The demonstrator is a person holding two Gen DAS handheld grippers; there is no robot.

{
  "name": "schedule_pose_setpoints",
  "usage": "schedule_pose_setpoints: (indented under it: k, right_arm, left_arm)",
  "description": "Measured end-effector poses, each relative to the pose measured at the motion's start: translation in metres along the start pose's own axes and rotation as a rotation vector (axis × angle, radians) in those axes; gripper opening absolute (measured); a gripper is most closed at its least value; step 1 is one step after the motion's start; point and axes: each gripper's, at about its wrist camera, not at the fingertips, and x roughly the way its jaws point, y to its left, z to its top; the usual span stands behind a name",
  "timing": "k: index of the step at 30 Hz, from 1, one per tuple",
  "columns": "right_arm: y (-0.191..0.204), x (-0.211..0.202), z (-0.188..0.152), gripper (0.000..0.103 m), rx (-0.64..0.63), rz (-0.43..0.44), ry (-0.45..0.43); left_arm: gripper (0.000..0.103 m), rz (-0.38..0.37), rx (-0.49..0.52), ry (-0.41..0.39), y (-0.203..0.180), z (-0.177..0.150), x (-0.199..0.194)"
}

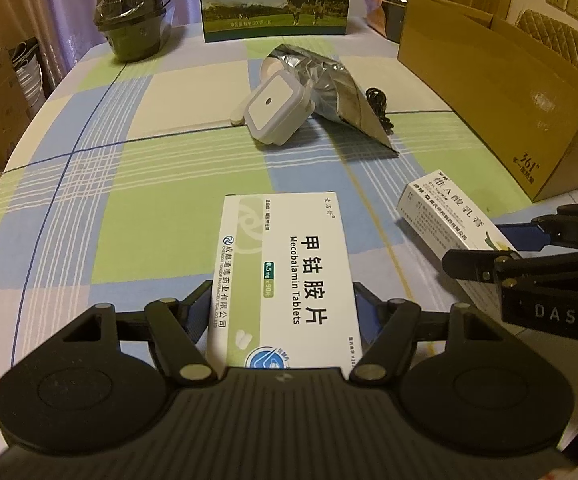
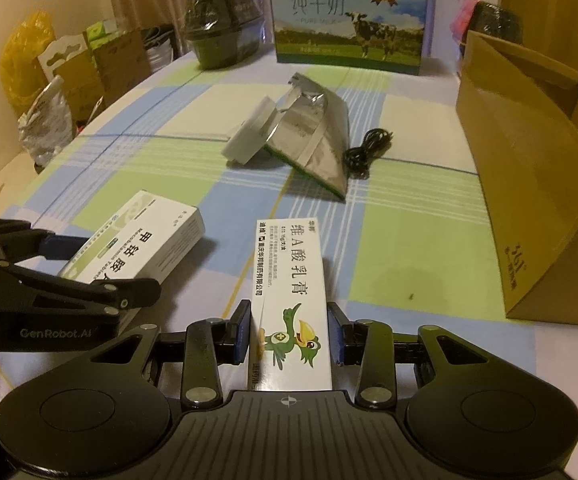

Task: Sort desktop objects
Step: 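Carry the tablet box and ointment box with both tools over the cardboard box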

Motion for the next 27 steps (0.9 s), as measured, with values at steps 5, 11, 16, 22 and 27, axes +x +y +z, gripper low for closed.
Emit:
schedule_pose_setpoints:
  k: [5, 11, 16, 22, 27]
  right_arm:
    - [-0.003, -0.013, 0.003, 0.035, 0.025, -0.004, -0.042]
    - [-0.01, -0.032, 0.005, 0.035, 0.046, -0.027, -0.101]
    - [-0.016, -0.05, 0.008, 0.035, 0.063, -0.046, -0.154]
    - [-0.024, -0.073, 0.015, 0.035, 0.074, -0.08, -0.223]
    - [-0.038, -0.087, 0.017, 0.035, 0.108, -0.112, -0.257]
  left_arm:
    - [0.067, -0.022, -0.016, -0.023, -0.004, 0.006, -0.011]
    - [0.067, -0.045, 0.014, -0.071, -0.021, 0.017, -0.029]
    - [0.067, -0.059, 0.048, -0.103, -0.037, 0.025, -0.043]
    - [0.067, -0.07, 0.085, -0.145, -0.057, 0.036, -0.06]
    - [0.067, -0.079, 0.107, -0.167, -0.073, 0.044, -0.069]
